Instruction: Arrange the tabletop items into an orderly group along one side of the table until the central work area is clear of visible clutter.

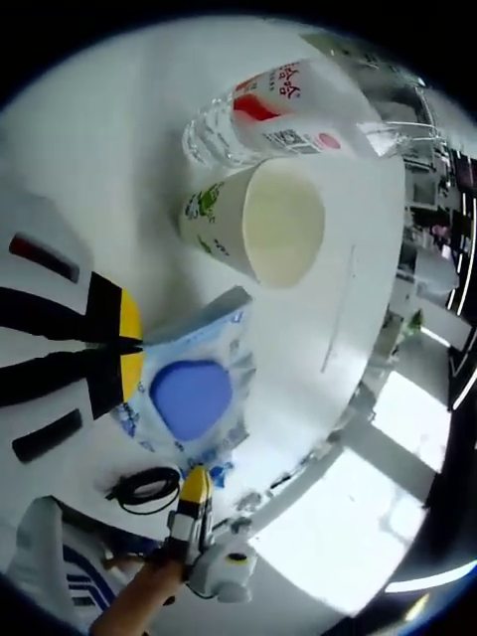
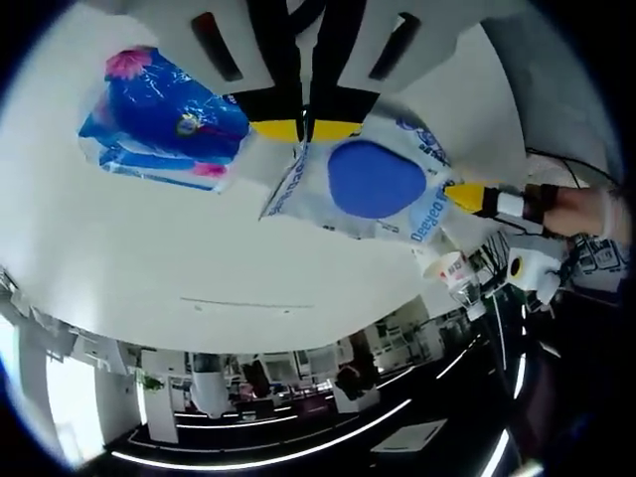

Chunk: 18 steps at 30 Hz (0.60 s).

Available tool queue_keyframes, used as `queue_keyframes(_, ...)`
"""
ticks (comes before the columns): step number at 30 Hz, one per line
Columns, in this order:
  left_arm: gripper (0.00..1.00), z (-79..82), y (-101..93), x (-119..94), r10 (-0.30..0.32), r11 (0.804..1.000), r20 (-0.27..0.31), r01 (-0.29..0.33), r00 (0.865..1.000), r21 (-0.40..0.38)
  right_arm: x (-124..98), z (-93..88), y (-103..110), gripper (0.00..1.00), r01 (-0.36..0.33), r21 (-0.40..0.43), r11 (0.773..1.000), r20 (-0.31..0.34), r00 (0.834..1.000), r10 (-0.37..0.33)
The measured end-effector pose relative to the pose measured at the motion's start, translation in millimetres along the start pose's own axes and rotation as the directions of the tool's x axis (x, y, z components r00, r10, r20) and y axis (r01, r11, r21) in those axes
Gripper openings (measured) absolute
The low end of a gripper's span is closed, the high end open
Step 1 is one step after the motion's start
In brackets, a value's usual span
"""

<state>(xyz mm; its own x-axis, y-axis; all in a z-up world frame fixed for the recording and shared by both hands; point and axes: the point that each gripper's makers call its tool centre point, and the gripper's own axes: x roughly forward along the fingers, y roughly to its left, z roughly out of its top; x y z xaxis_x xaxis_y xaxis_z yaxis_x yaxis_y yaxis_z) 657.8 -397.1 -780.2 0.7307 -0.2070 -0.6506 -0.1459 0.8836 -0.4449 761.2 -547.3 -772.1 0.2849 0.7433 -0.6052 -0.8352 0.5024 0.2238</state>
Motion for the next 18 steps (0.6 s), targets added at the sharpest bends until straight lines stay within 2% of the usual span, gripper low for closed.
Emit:
queue_keyframes(6,0.0,4.7,1.3,1.6,0.005,1.0,0.013,-0.005,1.0,0.002,2.2,0.3,-0.1,0.0,0.0,0.005,1.0,0.0,1.0,0.0)
queue_keyframes(8,0.0,7.0,4.5,3.5,0.006,0.999,0.014,-0.006,1.0,0.042,3.6,0.7,0.0,0.0,0.003,0.004,1.0,0.0,1.0,-0.003)
queue_keyframes(18,0.0,7.8,10.5,11.0,0.016,1.0,0.031,-0.016,0.999,-0.001,11.0,1.8,-2.2,0.0,0.02,-0.001,1.0,0.001,1.0,-0.02)
